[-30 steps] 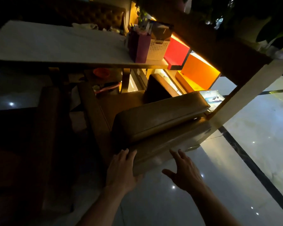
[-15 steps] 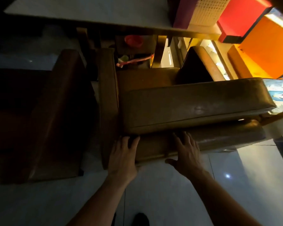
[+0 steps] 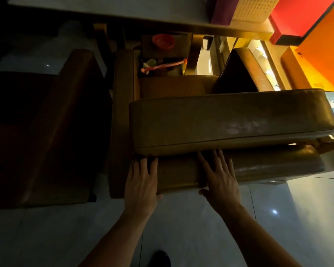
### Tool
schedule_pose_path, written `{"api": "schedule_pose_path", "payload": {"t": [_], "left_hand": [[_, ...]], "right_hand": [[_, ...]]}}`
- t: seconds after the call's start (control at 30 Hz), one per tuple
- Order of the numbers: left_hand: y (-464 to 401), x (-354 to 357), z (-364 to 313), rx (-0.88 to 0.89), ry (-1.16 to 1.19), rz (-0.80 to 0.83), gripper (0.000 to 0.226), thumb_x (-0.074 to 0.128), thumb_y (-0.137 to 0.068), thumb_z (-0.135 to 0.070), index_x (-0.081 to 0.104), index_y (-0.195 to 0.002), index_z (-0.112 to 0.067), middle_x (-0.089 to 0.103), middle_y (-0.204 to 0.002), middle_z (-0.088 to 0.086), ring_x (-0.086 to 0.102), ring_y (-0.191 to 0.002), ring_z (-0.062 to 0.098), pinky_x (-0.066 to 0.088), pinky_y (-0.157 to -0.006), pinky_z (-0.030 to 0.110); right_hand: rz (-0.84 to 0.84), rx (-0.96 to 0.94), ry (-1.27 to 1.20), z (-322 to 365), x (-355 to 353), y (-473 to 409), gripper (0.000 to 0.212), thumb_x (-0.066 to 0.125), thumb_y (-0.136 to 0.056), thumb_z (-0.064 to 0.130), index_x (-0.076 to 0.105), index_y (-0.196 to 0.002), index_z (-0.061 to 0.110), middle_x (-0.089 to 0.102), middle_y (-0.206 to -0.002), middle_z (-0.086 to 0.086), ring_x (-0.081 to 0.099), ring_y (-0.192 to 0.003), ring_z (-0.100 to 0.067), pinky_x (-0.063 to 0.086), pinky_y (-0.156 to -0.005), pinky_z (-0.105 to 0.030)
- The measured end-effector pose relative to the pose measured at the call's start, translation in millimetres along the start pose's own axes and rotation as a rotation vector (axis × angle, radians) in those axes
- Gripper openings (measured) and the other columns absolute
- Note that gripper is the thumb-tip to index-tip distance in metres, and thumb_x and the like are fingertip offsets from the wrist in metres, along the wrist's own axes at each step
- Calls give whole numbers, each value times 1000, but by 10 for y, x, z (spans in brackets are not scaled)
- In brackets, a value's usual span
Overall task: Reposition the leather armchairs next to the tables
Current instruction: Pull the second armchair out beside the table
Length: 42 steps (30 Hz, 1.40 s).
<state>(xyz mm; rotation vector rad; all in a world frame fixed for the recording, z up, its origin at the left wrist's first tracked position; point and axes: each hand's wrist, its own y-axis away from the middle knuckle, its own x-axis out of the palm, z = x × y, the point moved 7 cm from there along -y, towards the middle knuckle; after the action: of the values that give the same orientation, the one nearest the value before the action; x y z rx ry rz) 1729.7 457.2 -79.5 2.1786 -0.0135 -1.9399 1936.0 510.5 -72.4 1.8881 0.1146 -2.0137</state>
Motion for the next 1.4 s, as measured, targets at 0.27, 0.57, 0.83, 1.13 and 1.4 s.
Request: {"api": "schedule_pose_path", "payload": {"t": [0.27,0.57,0.83,1.13,1.4], "left_hand": [[-46,7,37,82,26,-29,108,82,-61,-63,27,-145,-22,34,-135,10,37,-125,32,29,-114,46],[-74,-37,204,110,97,-7,99,80,-69,-57,22,-144,-27,29,-142,10,29,-132,31,19,-117,46],[1,-147,876,123,52,-19,99,80,-68,-57,22,-143,-29,28,-141,7,30,-130,28,23,-115,40],[48,-178,1350,147,84,-32,101,82,-66,-55,23,-143,-29,27,-141,7,30,-130,28,25,-113,39],[66,-166,1347,130,89,-36,102,83,-64,-56,25,-143,-29,28,-142,7,31,-130,27,28,-111,38]], "right_hand": [[8,50,94,22,86,-70,119,86,-65,34,7,-153,27,22,-155,-23,12,-145,-41,15,-116,-61],[25,100,144,189,121,-60,120,86,-64,37,6,-153,28,19,-158,-19,12,-145,-39,19,-115,-60],[5,125,85,909,190,18,115,85,-68,35,7,-153,27,12,-159,-20,3,-146,-41,7,-116,-57],[-27,146,67,1385,220,59,111,84,-69,30,12,-153,25,17,-157,-22,7,-145,-42,17,-115,-60],[-32,134,43,1391,197,84,109,80,-75,32,5,-153,28,8,-160,-18,-1,-146,-38,11,-117,-56]]}}
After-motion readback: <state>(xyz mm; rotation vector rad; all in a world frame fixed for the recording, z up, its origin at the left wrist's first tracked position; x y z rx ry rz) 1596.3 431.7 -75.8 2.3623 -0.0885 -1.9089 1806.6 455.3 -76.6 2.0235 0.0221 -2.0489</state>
